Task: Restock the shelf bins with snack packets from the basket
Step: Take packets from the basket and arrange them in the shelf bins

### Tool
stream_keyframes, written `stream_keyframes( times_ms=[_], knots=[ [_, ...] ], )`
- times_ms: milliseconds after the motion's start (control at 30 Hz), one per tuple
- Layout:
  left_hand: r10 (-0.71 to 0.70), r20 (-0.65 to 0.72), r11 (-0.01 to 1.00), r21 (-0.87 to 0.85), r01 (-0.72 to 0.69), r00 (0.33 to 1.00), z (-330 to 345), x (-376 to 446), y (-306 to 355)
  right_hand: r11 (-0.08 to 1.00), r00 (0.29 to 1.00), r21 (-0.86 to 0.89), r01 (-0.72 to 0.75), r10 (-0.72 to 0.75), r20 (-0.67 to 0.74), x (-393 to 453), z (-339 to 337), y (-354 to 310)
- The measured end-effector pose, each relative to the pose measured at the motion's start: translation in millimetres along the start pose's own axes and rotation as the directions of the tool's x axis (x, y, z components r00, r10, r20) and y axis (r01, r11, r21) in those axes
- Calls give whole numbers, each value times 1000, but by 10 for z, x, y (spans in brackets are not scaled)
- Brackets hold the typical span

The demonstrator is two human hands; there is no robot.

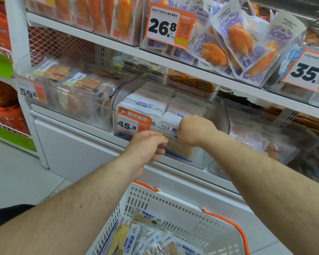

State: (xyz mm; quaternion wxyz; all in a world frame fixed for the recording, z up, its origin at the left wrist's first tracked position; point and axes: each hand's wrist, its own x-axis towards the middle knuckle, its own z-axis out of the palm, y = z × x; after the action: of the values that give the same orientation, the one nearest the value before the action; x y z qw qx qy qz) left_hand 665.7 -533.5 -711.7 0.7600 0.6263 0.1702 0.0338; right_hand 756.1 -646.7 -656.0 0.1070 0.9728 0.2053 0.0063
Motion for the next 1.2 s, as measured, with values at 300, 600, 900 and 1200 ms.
stream_keyframes(
  times_ms=[300, 600, 900, 1200],
  knots=[
    [-11, 7, 999, 40, 11, 1000, 44, 13, -22, 997, 990, 75, 22, -32, 140, 132, 123, 22],
    [352, 115, 809, 462, -364, 929, 136, 29, -37, 437, 871, 837, -330, 482, 92, 288, -85, 364],
    [500, 147, 696, 517, -498, 853, 248, 166, 28, -218, 811, 861, -460, 293, 507, 547, 70, 465],
    [520, 85, 721, 490, -491, 850, 232, 330, 99, -201, 774, 856, -476, 367, 516, 736, 135, 579]
  ],
)
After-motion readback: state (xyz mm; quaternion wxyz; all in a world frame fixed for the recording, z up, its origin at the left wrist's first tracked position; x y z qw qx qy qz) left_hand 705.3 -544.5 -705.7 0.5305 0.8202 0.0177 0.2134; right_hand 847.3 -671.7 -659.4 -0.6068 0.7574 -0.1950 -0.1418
